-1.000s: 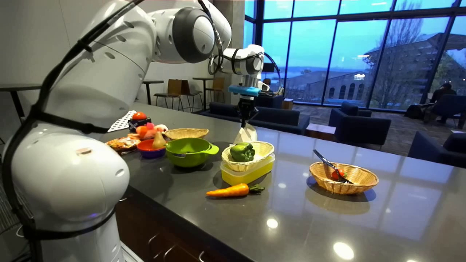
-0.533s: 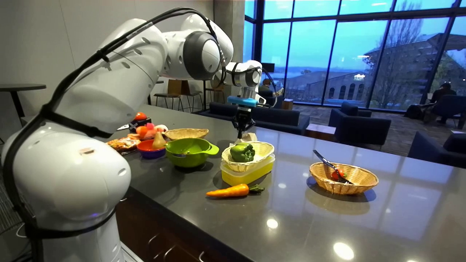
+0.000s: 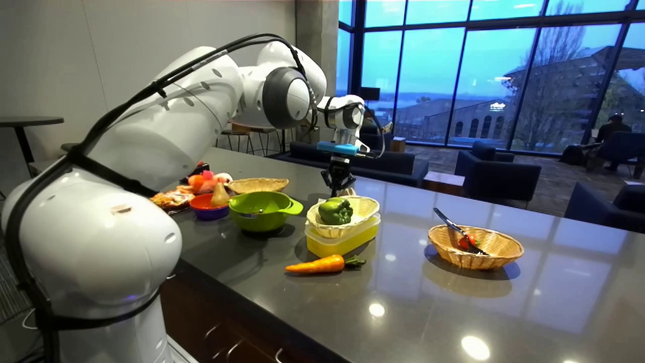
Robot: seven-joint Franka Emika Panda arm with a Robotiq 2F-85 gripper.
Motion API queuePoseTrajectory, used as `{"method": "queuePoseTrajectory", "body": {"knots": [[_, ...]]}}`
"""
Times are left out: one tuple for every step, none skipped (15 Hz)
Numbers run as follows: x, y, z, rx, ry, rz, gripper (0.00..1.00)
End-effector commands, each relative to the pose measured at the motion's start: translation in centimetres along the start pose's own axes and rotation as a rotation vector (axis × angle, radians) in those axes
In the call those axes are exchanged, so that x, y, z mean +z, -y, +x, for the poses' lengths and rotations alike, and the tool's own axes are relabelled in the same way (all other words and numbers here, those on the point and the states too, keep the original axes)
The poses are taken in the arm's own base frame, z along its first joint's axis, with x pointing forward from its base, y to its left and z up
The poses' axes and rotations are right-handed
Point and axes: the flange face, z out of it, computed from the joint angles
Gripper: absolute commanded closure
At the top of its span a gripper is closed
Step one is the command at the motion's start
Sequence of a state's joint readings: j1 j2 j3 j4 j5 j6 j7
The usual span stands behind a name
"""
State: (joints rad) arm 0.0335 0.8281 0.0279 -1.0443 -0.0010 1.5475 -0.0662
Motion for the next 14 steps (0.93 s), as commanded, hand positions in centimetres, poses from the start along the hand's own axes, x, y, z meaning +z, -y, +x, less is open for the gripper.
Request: {"method": "queuePoseTrajectory", "body": {"knots": [[0.5, -1.4, 0.6, 0.032, 0.030, -0.025, 1.00], [0.9, -1.8, 0.7, 0.039, 0.039, -0.026, 1.00], [1.2, -2.2, 0.8, 0.047, 0.047, -0.027, 1.00], [1.6, -2.6, 0.9, 0.055, 0.055, -0.028, 1.00], [1.9, -2.9, 1.0, 0.059, 0.063, -0.028, 1.00], [2.1, -3.0, 1.0, 0.063, 0.069, -0.031, 1.00], [2.2, -2.8, 1.1, 0.062, 0.074, -0.035, 1.00], [2.2, -2.6, 1.2, 0.058, 0.077, -0.038, 1.00], [2.2, -2.3, 1.2, 0.054, 0.079, -0.040, 1.00], [2.0, -1.8, 1.3, 0.047, 0.081, -0.044, 1.00], [1.9, -1.2, 1.3, 0.039, 0.083, -0.045, 1.00], [1.6, -0.3, 1.3, 0.026, 0.083, -0.051, 1.00], [1.4, 0.6, 1.3, 0.012, 0.080, -0.059, 1.00], [1.3, 1.6, 1.3, -0.003, 0.079, -0.069, 1.00]]}}
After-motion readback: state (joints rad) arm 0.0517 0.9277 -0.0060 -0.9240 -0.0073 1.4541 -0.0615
